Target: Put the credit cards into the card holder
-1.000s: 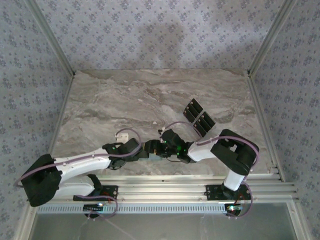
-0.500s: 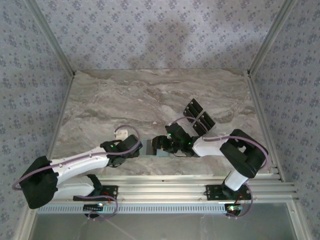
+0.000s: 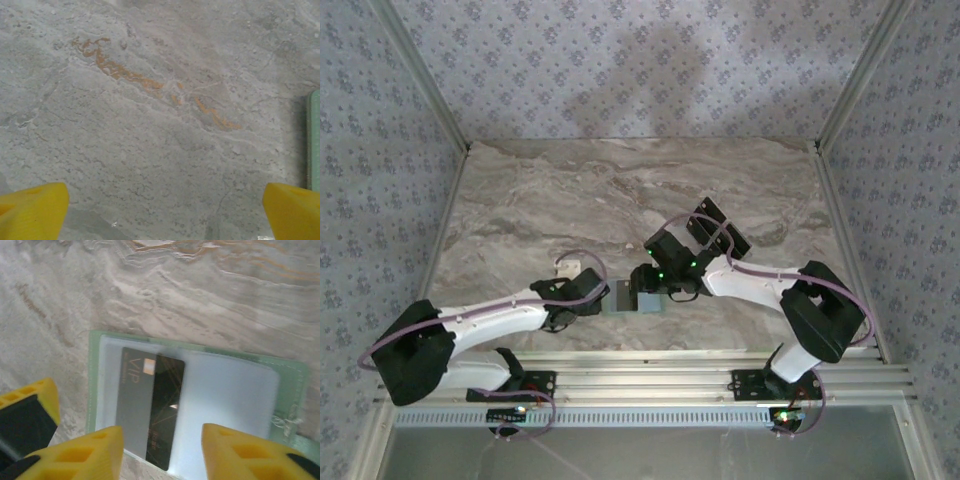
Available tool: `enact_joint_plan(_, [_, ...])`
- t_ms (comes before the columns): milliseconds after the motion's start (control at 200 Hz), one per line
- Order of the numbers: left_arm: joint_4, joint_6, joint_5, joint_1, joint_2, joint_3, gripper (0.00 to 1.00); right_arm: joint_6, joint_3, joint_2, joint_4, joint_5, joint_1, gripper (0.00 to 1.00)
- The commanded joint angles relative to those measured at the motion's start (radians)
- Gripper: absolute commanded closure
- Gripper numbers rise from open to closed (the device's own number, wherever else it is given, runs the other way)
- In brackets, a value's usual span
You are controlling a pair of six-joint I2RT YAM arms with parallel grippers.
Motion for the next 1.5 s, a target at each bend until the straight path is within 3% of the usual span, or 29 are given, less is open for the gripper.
enact_joint_plan(0, [0.042,0.032,0.012,0.004,0.007,0.027,0.00,-0.050,0.036,0.030,-0.119,0.079,0.014,0.64])
enact_joint_plan(145, [0.066,0.038,0.022,0.004,0.023,0.032,0.00,-0.058,0.060,0.078,-0.113,0.080,0.024,0.89])
enact_joint_plan(315, [0.099,0.041,0.039,0.004,0.048,0.029,0.00,-0.057,0.083,0.122,-0.097,0.069,0.033,0.98])
enact_joint_plan(1494, [0.155,0.012,0.052,0.002,0.095,-0.035,0.00,-0.042,0.159,0.249,-0.060,0.021,0.063,1.00])
